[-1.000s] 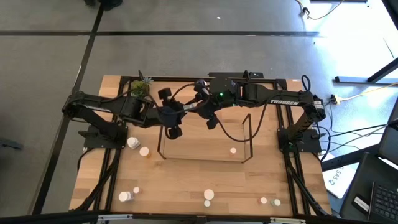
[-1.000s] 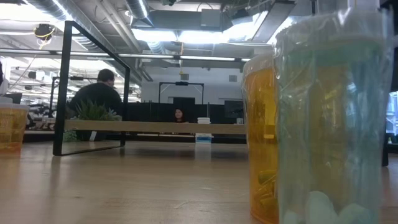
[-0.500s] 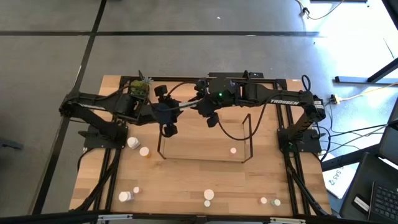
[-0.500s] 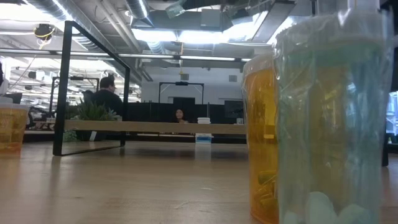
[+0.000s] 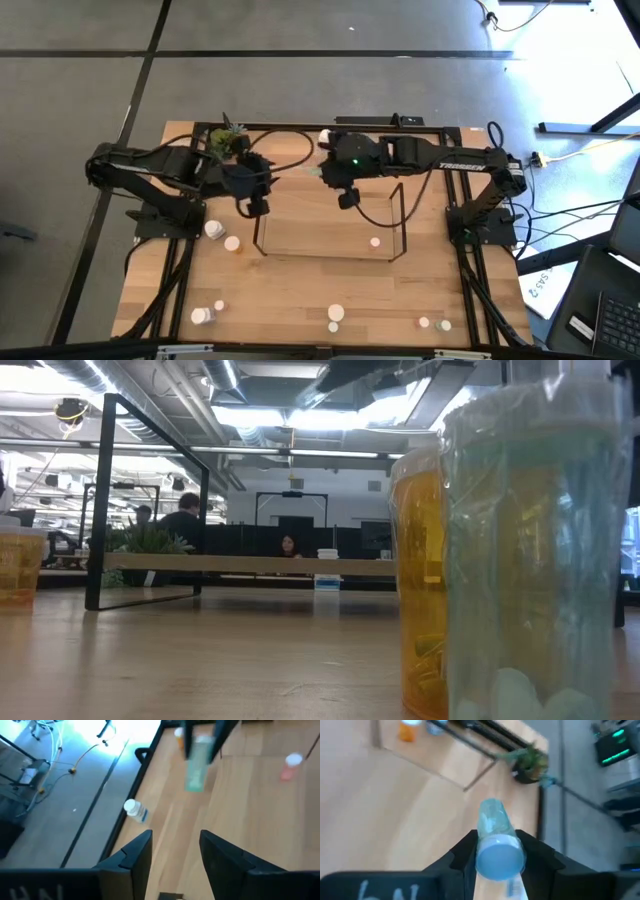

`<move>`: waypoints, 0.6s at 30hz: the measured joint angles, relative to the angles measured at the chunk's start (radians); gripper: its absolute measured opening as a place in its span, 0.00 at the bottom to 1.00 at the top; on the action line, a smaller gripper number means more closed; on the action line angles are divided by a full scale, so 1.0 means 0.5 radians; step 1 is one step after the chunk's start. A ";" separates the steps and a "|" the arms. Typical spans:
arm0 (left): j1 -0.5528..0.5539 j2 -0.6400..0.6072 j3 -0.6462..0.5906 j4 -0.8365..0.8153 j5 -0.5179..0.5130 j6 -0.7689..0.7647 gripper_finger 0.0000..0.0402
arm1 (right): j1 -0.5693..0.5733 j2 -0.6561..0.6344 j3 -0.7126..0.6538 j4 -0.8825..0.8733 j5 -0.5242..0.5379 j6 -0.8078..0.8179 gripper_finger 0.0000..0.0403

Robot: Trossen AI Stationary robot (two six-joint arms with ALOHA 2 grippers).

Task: Pick and place medicine bottles onto shelf by color
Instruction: Put the top light blue pill bottle on the shelf

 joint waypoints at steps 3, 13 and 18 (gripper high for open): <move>-0.034 0.001 -0.009 -0.126 -0.003 -0.094 0.39 | 0.033 -0.027 0.052 -0.158 0.045 0.219 0.30; -0.145 -0.003 -0.014 -0.145 -0.012 -0.164 0.39 | 0.156 -0.015 0.134 -0.730 0.121 1.034 0.30; -0.193 -0.015 -0.160 -0.138 -0.027 -0.272 0.39 | 0.262 0.060 0.126 -0.837 0.108 1.268 0.30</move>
